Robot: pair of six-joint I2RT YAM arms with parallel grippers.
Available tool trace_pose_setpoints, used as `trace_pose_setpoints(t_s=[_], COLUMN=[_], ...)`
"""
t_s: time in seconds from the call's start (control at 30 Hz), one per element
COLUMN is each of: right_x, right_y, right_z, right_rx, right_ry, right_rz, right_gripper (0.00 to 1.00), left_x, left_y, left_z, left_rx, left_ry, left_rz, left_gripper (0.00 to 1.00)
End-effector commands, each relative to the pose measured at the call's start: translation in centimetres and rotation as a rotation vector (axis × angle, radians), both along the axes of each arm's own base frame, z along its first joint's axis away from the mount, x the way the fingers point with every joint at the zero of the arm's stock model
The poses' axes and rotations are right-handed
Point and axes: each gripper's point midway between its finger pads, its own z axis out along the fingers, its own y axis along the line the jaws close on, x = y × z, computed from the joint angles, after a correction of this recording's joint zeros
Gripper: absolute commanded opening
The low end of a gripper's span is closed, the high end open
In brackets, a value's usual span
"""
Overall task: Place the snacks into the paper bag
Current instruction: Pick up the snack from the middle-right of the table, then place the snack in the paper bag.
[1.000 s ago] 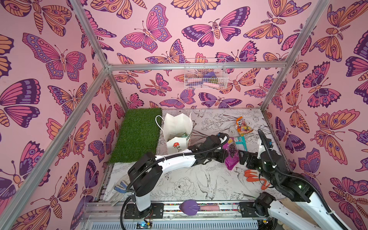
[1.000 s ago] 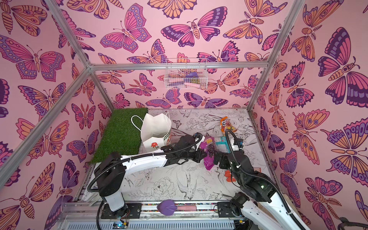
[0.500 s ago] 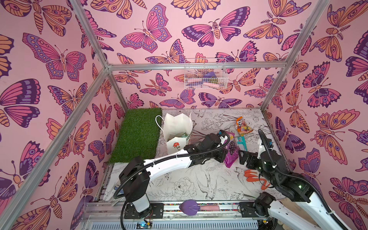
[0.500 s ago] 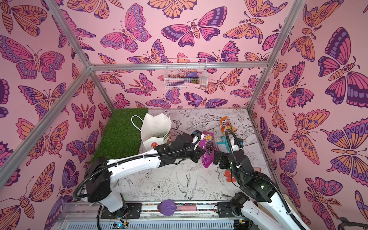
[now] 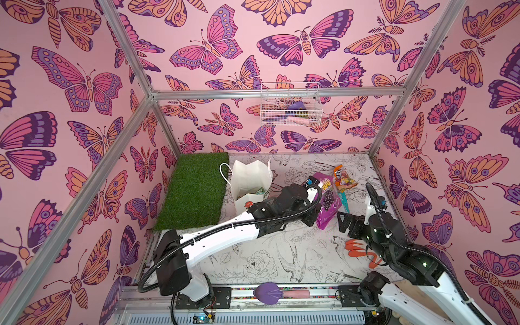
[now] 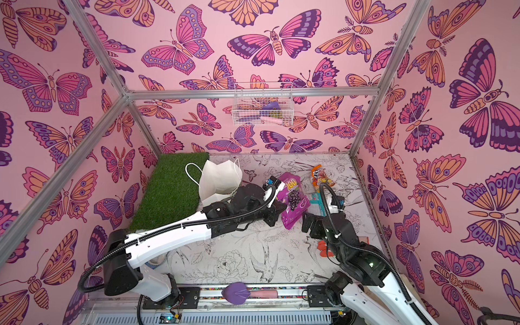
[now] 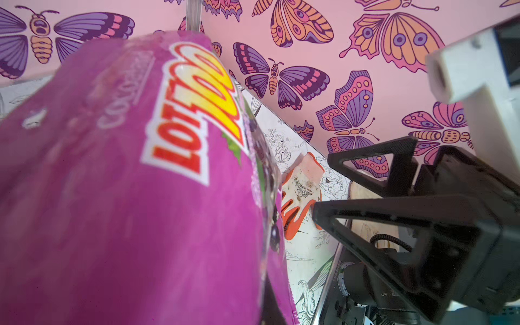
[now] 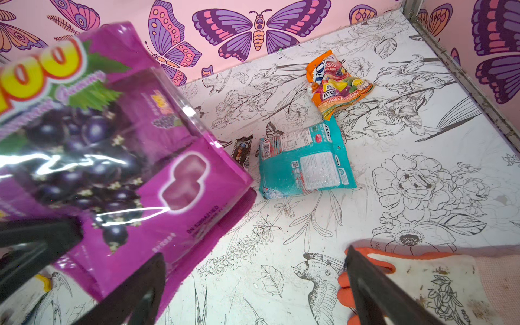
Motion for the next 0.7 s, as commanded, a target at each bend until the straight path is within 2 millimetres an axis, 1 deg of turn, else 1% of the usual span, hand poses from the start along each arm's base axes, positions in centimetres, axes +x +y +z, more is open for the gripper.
trace_pose_setpoints(t_s=[0.0, 0.1, 0.23, 0.67], right_x=[-0.1, -0.1, -0.1, -0.1], right_y=[-0.4, -0.4, -0.3, -0.2], right_z=[0.0, 0.0, 0.0, -0.1], right_rx=[0.011, 0.01, 0.013, 0.014], right_ry=[-0.001, -0.001, -0.001, 0.004], right_rz=[-0.019, -0.017, -0.017, -0.015], right_gripper=[1.0, 1.0, 1.0, 1.0], left_x=[0.4, 0.4, 0.5, 0.2], left_y=[1.1, 1.9, 2.8, 5.6], left_z=[7.3, 8.5, 9.6, 12.2], left_rx=[-0.118, -0.114, -0.107, -0.117], left_ry=[-0.16, -0.201, -0.237, -0.314], left_rz=[0.028, 0.043, 0.061, 0.111], left_gripper=[0.0, 0.0, 0.0, 0.0])
